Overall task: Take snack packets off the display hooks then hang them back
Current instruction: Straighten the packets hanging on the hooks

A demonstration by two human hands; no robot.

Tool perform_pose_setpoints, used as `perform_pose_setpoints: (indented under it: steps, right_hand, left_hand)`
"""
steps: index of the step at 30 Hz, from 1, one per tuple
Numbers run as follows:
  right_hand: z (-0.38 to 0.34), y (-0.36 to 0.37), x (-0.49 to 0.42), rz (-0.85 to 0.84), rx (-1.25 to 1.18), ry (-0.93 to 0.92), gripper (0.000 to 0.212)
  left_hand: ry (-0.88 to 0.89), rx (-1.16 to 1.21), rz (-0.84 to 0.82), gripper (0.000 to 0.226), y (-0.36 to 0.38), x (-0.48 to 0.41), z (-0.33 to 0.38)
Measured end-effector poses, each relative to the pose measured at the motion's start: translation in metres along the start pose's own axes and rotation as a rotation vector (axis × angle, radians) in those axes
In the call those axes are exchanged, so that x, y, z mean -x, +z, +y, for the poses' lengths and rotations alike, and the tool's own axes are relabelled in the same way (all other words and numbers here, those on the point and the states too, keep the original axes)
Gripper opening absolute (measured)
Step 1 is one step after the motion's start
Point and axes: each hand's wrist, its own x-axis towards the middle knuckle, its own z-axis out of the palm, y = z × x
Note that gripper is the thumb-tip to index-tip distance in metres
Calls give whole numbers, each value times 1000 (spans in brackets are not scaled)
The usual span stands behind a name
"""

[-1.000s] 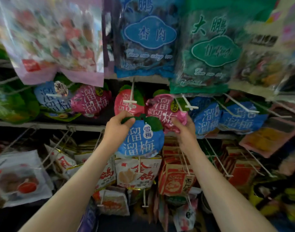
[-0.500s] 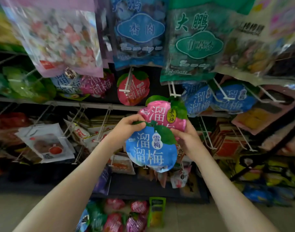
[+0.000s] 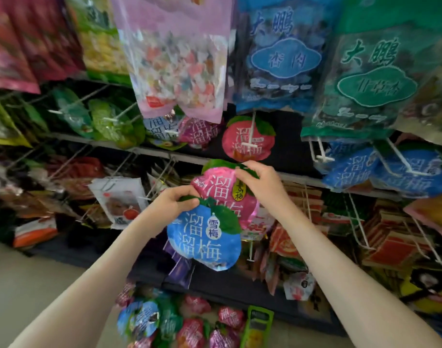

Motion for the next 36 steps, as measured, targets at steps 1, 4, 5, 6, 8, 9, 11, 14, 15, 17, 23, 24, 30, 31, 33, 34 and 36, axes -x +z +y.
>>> perform_pose_setpoints:
  steps: [1, 4, 5, 6, 8, 9, 11, 14, 15, 17, 23, 24, 30, 31, 33, 34, 36]
  right_hand:
    - [-5, 15, -7, -2, 6, -19, 20]
    - [-15, 60, -29, 6, -37, -20, 16]
    - [-17, 73, -36, 23, -60, -10, 15]
    - [-17, 84, -44, 38, -80, -3, 14]
    - [-15, 103, -60, 52, -97, -3, 15]
    - [-14, 111, -67, 60, -100, -18, 16]
    - [-13, 124, -79, 89, -125, -85, 15]
    - [-15, 139, -87, 148, -182, -167, 11]
    - [-16, 142, -89, 160, -198, -180, 10]
    - [-17, 149, -92, 179, -215, -200, 7]
    - [-24, 148, -87, 303, -170, -367, 17]
    - [-26, 146, -84, 325, -171, -392, 18]
    - [-31, 134, -94, 378, -126, -329, 19]
    - [-31, 133, -97, 374, -73, -316, 19]
    - [-30, 130, -103, 381, 26, -308, 17]
    - [-30, 130, -105, 390, 65, -299, 17]
    - [-29, 127, -113, 412, 130, -269, 19]
  left_hand:
    - [-9, -8, 12, 40, -13, 1, -5]
    - [-24, -31, 54, 31, -54, -2, -20]
    - [-23, -34, 64, 28, -66, -5, -24]
    - [-19, -33, 69, 28, -79, -8, -28]
    - [-9, -10, 84, 32, -102, -17, -35]
    - [4, 2, 100, 32, -111, -21, -38]
    - [32, 6, 121, 25, -125, -28, -42]
    - [60, 54, 110, 16, -133, -38, -46]
    - [69, 77, 109, 15, -134, -41, -47]
    - [91, 106, 102, 16, -137, -46, -50]
    - [186, 72, 143, 24, -140, -56, -58]
    - [206, 73, 148, 28, -140, -56, -57]
    - [271, -5, 228, 34, -133, -60, -46]
    - [270, -22, 254, 29, -132, -59, -45]
    - [254, -48, 312, 23, -132, -59, -43]
    - [250, -47, 343, 22, -133, -59, -43]
    - [237, -15, 403, 21, -134, -58, -42]
